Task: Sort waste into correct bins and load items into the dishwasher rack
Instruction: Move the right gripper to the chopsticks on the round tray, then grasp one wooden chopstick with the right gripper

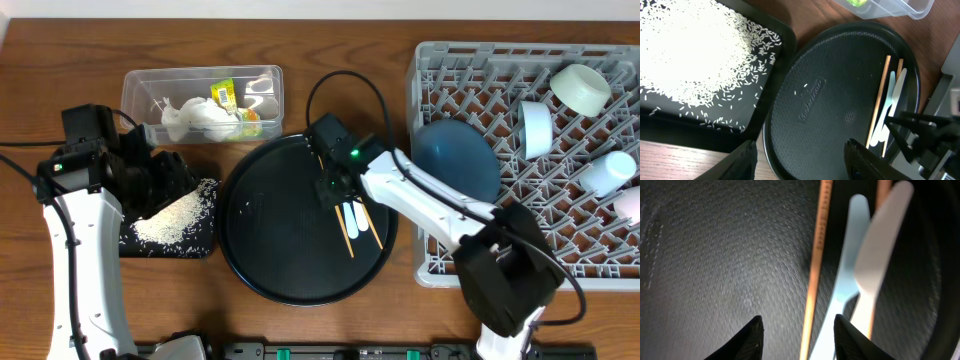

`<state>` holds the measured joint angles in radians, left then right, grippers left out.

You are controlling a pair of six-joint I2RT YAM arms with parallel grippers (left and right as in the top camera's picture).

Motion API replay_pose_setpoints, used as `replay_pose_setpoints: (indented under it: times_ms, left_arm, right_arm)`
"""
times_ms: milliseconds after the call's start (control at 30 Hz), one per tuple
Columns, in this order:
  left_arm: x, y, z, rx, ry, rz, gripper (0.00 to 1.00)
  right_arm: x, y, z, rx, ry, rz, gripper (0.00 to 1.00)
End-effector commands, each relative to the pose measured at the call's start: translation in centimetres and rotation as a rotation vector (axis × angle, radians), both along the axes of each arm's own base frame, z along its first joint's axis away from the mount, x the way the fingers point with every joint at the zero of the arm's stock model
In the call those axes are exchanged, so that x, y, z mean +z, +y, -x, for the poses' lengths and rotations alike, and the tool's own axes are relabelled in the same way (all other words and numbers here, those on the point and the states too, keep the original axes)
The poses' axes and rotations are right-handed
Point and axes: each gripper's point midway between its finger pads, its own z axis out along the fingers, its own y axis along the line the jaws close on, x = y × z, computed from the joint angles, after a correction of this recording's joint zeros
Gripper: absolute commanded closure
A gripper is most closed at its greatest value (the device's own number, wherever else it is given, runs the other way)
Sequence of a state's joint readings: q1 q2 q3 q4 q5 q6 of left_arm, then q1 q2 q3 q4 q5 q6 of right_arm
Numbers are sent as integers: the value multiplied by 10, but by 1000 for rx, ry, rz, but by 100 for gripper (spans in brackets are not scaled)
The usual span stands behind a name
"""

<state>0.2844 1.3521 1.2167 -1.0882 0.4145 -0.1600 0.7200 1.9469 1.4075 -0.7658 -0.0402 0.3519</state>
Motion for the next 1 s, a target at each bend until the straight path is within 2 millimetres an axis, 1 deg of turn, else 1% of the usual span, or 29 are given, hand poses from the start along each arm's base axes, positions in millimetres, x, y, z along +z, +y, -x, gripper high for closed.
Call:
replay_pose_setpoints:
  times_ms: [0, 133, 300, 400, 533, 633, 767, 967]
  left_arm:
    - [-4, 0, 4, -2, 11, -7, 42]
    - [-4, 0, 3, -2, 11, -7, 43]
    - [-4, 0, 3, -2, 11, -7, 43]
    - [-4, 0, 3, -2, 11, -7, 42]
    - [-4, 0, 3, -2, 11, -7, 42]
    - [-4, 0, 3, -2, 11, -7, 43]
    - [-4, 0, 4, -2, 11, -7, 43]
    - [-4, 0, 3, -2, 11, -7, 43]
  right_arm:
    - [-16, 2, -1, -4, 1, 36, 60]
    - [-30, 2, -3, -4, 9, 51, 64]
    - [-42, 4, -6, -7, 6, 60, 67]
    - [-46, 3, -5, -6, 13, 67, 71]
    - [-50, 0, -6, -10, 12, 85, 73]
    - [-51, -3, -6, -11, 11, 100, 78]
    - [-54, -4, -5, -12, 17, 110, 88]
    - [-54, -6, -3, -12, 25, 116, 99]
